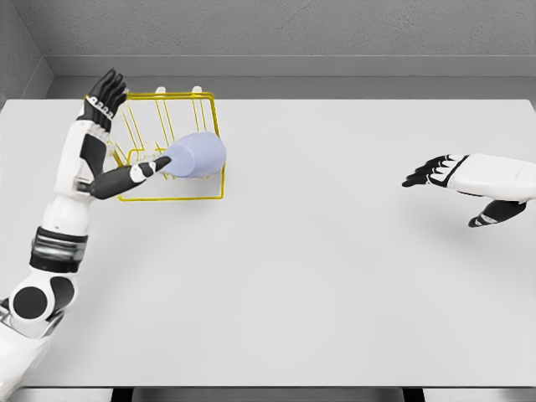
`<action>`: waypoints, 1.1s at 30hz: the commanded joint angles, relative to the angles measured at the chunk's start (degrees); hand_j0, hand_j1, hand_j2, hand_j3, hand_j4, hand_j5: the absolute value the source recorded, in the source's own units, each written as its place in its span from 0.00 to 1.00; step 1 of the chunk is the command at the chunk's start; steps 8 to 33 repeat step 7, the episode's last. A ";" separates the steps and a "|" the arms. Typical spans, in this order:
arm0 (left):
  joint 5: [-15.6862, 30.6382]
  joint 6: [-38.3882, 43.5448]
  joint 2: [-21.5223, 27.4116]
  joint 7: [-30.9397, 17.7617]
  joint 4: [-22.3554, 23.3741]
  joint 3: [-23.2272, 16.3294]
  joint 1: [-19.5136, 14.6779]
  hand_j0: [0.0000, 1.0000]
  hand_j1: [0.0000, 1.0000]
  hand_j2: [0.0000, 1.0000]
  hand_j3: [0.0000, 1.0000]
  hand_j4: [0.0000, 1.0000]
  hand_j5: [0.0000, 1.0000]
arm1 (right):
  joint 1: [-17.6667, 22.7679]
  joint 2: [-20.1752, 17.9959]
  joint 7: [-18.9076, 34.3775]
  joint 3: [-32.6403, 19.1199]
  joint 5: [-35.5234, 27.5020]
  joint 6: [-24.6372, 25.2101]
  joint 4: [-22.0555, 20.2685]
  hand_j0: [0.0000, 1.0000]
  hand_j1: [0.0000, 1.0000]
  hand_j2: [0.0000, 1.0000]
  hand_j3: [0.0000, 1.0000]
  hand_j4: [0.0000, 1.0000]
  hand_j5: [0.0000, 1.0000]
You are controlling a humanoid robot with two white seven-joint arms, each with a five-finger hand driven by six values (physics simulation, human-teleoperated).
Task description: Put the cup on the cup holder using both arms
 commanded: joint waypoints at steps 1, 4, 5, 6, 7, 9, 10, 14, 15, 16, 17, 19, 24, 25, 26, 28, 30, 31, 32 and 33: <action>-0.15 -2.56 1.85 0.15 -0.03 0.65 0.00 1.00 1.00 1.00 1.00 1.00 1.00 | 0.00 -0.08 -0.02 -0.01 -0.35 0.14 -0.01 1.00 1.00 1.00 1.00 1.00 1.00; -0.15 -3.26 4.31 0.24 -0.03 1.00 1.93 1.00 1.00 1.00 1.00 1.00 1.00 | 0.00 -0.08 -0.02 -0.01 -0.35 0.14 -0.01 1.00 1.00 1.00 1.00 1.00 1.00; -0.32 -4.40 4.39 0.15 -0.03 1.97 3.34 1.00 1.00 1.00 1.00 1.00 1.00 | 0.00 -0.08 -0.02 -0.01 -0.35 0.14 -0.01 1.00 1.00 1.00 1.00 1.00 1.00; -0.32 -4.75 4.39 0.06 -0.03 2.15 3.87 1.00 1.00 1.00 1.00 1.00 1.00 | 0.00 -0.08 -0.02 -0.01 -0.35 0.14 -0.01 1.00 1.00 1.00 1.00 1.00 1.00; -0.32 -4.75 4.92 -0.03 -0.03 2.06 3.96 1.00 1.00 1.00 1.00 1.00 1.00 | 0.00 -0.08 -0.02 -0.01 -0.35 0.14 -0.01 1.00 1.00 1.00 1.00 1.00 1.00; -0.32 -4.75 4.92 -0.03 -0.03 2.06 3.96 1.00 1.00 1.00 1.00 1.00 1.00 | 0.00 -0.08 -0.02 -0.01 -0.35 0.14 -0.01 1.00 1.00 1.00 1.00 1.00 1.00; -0.32 -4.75 4.92 -0.03 -0.03 2.06 3.96 1.00 1.00 1.00 1.00 1.00 1.00 | 0.00 -0.08 -0.02 -0.01 -0.35 0.14 -0.01 1.00 1.00 1.00 1.00 1.00 1.00; -0.32 -4.75 4.92 -0.03 -0.03 2.06 3.96 1.00 1.00 1.00 1.00 1.00 1.00 | 0.00 -0.08 -0.02 -0.01 -0.35 0.14 -0.01 1.00 1.00 1.00 1.00 1.00 1.00; -0.32 -4.75 4.92 -0.03 -0.03 2.06 3.96 1.00 1.00 1.00 1.00 1.00 1.00 | 0.00 -0.08 -0.02 -0.01 -0.35 0.14 -0.01 1.00 1.00 1.00 1.00 1.00 1.00; -0.32 -4.75 4.92 -0.03 -0.03 2.06 3.96 1.00 1.00 1.00 1.00 1.00 1.00 | 0.00 -0.08 -0.02 -0.01 -0.35 0.14 -0.01 1.00 1.00 1.00 1.00 1.00 1.00; -0.32 -4.75 4.92 -0.03 -0.03 2.06 3.96 1.00 1.00 1.00 1.00 1.00 1.00 | 0.00 -0.08 -0.02 -0.01 -0.35 0.14 -0.01 1.00 1.00 1.00 1.00 1.00 1.00; -0.32 -4.75 4.92 -0.03 -0.03 2.06 3.96 1.00 1.00 1.00 1.00 1.00 1.00 | 0.00 -0.08 -0.02 -0.01 -0.35 0.14 -0.01 1.00 1.00 1.00 1.00 1.00 1.00; -0.32 -4.75 4.92 -0.03 -0.03 2.06 3.96 1.00 1.00 1.00 1.00 1.00 1.00 | 0.00 -0.08 -0.02 -0.01 -0.35 0.14 -0.01 1.00 1.00 1.00 1.00 1.00 1.00; -0.32 -4.75 4.92 -0.03 -0.03 2.06 3.96 1.00 1.00 1.00 1.00 1.00 1.00 | 0.00 -0.08 -0.02 -0.01 -0.35 0.14 -0.01 1.00 1.00 1.00 1.00 1.00 1.00; -0.32 -4.75 4.92 -0.03 -0.03 2.06 3.96 1.00 1.00 1.00 1.00 1.00 1.00 | 0.00 -0.08 -0.02 -0.01 -0.35 0.14 -0.01 1.00 1.00 1.00 1.00 1.00 1.00; -0.32 -4.75 4.92 -0.03 -0.03 2.06 3.96 1.00 1.00 1.00 1.00 1.00 1.00 | 0.00 -0.08 -0.02 -0.01 -0.35 0.14 -0.01 1.00 1.00 1.00 1.00 1.00 1.00; -0.32 -4.75 4.92 -0.03 -0.03 2.06 3.96 1.00 1.00 1.00 1.00 1.00 1.00 | 0.00 -0.08 -0.02 -0.01 -0.35 0.14 -0.01 1.00 1.00 1.00 1.00 1.00 1.00; -0.32 -4.75 4.92 -0.03 -0.03 2.06 3.96 1.00 1.00 1.00 1.00 1.00 1.00 | 0.00 -0.08 -0.02 -0.01 -0.35 0.14 -0.01 1.00 1.00 1.00 1.00 1.00 1.00; -0.32 -4.75 4.92 -0.03 -0.03 2.06 3.96 1.00 1.00 1.00 1.00 1.00 1.00 | 0.00 -0.08 -0.02 -0.01 -0.35 0.14 -0.01 1.00 1.00 1.00 1.00 1.00 1.00; -0.32 -4.75 4.92 -0.03 -0.03 2.06 3.96 1.00 1.00 1.00 1.00 1.00 1.00 | 0.00 -0.08 -0.02 -0.01 -0.35 0.14 -0.01 1.00 1.00 1.00 1.00 1.00 1.00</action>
